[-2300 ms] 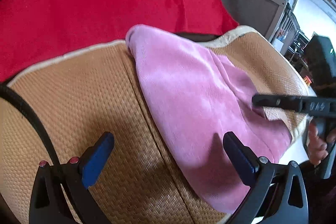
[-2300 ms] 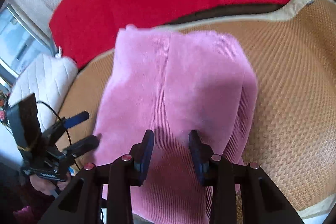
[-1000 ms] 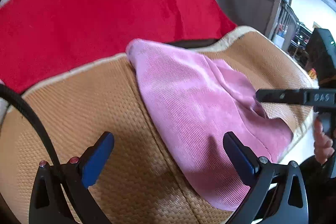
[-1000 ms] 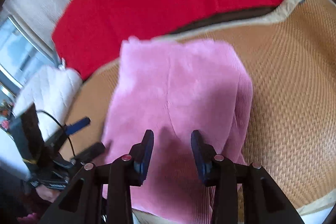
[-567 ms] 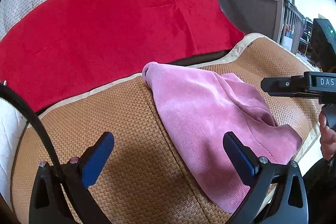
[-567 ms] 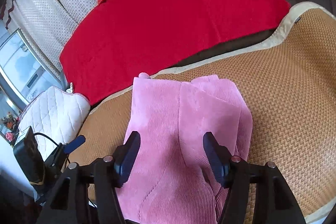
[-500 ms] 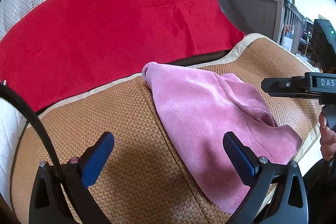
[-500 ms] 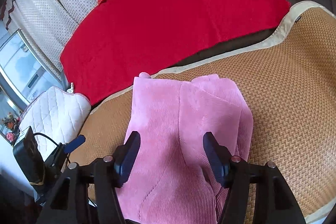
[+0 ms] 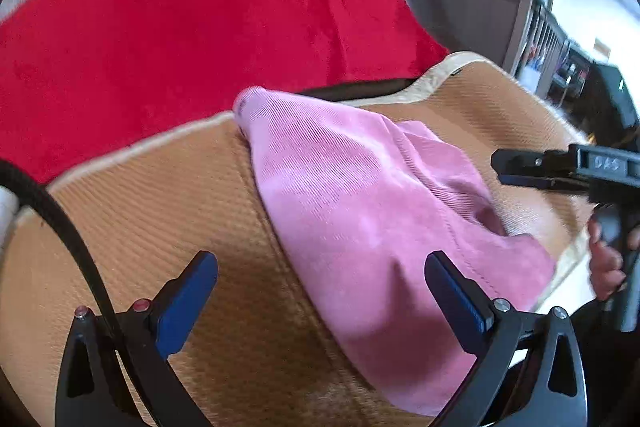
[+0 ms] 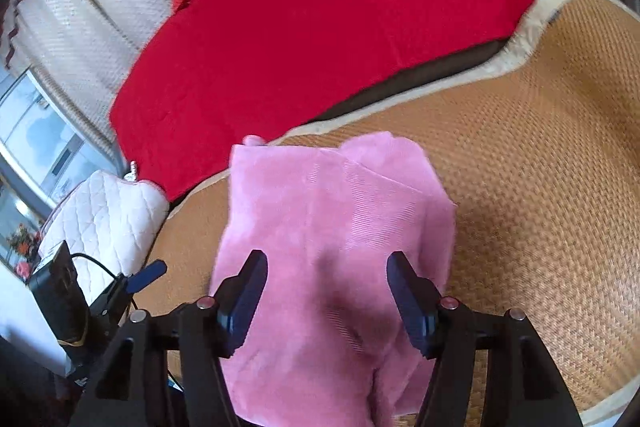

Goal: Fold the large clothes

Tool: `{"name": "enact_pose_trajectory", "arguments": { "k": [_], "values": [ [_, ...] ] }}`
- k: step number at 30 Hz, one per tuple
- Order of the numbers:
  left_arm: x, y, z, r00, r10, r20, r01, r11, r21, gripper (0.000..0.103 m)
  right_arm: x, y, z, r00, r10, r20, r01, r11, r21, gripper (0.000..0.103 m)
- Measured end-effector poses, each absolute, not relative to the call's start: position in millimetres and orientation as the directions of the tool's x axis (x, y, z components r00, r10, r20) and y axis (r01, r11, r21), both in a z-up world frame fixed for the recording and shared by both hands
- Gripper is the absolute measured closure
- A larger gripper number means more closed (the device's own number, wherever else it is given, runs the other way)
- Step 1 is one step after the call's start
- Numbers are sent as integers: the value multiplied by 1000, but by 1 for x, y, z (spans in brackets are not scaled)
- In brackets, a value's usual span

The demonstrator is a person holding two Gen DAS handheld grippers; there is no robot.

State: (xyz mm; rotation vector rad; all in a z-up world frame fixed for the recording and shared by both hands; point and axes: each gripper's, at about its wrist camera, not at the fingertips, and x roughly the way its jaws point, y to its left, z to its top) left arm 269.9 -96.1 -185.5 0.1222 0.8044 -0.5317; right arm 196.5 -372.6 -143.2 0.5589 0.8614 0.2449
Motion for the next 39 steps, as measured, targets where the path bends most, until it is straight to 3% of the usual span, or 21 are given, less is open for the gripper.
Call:
{"name": "enact_pose_trajectory", "arguments": {
  "k": [8,16,18,20,24,27,30,32,35,39],
  "values": [
    [286,-94,-198,462,-498,-734,489,833,-259,0,194,-405,-159,641,425,-639,82,790,607,37],
    [288,-106,-205,497,-428,-755,455,869,-193,0,198,-386,-139,701,410,-584,-19,829,559,38],
    [288,-110,-207,506,-397,-765,456,877,-154,0,211,-376,-139,690,406,-599,-28,842,539,46],
    [289,-115,-213,509,-368,-778,460,880,-116,0,227,-369,-146,656,405,-637,-7,847,532,61],
    [293,-115,-220,477,-400,-783,472,868,-155,0,256,-360,-181,538,392,-746,75,860,505,64],
    [295,-109,-218,461,-422,-781,458,867,-198,0,257,-362,-179,539,415,-733,79,842,534,64],
    [294,-101,-214,465,-449,-763,458,859,-227,0,249,-375,-172,569,453,-687,84,798,596,60],
    [292,-93,-210,449,-494,-744,467,840,-277,0,239,-387,-166,601,447,-662,90,786,612,44],
    [296,-85,-211,402,-568,-718,471,801,-370,0,229,-405,-166,620,456,-639,104,759,642,35],
    [301,-82,-217,346,-609,-714,460,773,-436,0,226,-417,-178,579,507,-638,127,717,685,34]
  ]
}}
